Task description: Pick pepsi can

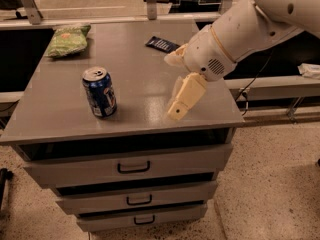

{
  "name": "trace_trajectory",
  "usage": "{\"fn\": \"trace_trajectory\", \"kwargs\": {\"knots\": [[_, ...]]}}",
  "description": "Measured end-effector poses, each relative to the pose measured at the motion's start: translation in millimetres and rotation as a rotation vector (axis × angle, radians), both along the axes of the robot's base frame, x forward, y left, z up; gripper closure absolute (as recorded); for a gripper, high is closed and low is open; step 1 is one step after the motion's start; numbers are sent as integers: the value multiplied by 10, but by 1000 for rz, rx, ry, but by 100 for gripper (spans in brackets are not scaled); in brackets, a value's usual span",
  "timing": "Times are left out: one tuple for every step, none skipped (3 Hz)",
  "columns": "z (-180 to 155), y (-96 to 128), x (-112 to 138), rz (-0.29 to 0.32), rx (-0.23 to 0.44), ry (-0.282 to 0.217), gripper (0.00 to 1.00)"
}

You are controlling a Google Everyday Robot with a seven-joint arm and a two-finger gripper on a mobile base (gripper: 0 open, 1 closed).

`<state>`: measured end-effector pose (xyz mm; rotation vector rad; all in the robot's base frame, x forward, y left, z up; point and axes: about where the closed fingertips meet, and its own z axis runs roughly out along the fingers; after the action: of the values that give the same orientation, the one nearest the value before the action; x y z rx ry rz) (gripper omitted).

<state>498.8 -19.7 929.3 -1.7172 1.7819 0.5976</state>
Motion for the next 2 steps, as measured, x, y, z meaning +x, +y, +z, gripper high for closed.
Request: {"fn": "trace_trajectory", "kwargs": {"knots": [[-173,139,147,-10,93,3,0],[-309,239,304,-24,177,4,0]]}}
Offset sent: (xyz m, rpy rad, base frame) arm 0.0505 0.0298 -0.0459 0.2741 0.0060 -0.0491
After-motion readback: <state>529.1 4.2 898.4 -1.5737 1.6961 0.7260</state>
